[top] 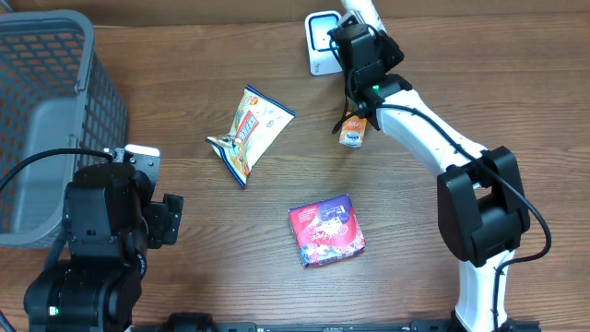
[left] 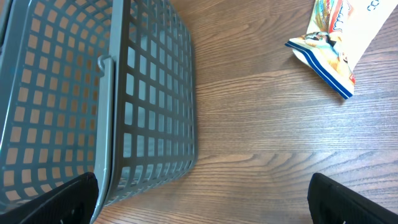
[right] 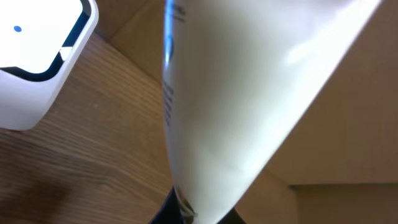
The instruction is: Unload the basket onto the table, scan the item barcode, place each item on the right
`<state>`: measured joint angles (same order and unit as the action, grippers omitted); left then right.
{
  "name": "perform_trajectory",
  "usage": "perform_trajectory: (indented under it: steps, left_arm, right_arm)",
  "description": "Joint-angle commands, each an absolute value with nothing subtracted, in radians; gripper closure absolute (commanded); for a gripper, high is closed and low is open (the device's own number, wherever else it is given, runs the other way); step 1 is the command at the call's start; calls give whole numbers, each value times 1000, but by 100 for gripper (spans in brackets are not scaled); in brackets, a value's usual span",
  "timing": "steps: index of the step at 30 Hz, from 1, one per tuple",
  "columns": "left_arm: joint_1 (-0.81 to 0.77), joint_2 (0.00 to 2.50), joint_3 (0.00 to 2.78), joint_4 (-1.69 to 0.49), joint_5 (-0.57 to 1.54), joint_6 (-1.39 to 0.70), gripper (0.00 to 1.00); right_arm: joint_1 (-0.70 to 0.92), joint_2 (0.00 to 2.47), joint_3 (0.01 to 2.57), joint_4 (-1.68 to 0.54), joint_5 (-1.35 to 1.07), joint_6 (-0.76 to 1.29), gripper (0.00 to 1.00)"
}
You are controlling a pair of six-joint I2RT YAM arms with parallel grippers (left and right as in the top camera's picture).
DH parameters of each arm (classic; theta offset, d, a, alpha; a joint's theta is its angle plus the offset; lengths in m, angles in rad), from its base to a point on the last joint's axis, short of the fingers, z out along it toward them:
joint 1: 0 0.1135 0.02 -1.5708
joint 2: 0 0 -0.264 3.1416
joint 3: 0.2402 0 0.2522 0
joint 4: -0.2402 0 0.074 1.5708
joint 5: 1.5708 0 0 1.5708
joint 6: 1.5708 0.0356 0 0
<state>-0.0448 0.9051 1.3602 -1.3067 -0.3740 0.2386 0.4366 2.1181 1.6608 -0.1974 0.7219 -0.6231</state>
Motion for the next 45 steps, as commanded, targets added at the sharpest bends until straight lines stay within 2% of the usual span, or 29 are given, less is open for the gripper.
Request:
perform_trajectory:
  steps: [1, 11, 45]
  left_arm:
    - [-39, 903, 1360, -1305, -365, 239, 0]
    - [-39, 903, 1360, -1305, -365, 239, 0]
    - [-39, 903, 1360, -1305, -365, 239, 0]
  right_arm:
    - [440, 2113, 1695, -139, 777, -751, 96]
    - [442, 2239, 1695, 2, 780, -900, 96]
    - [408, 2317, 1695, -57, 581, -883, 96]
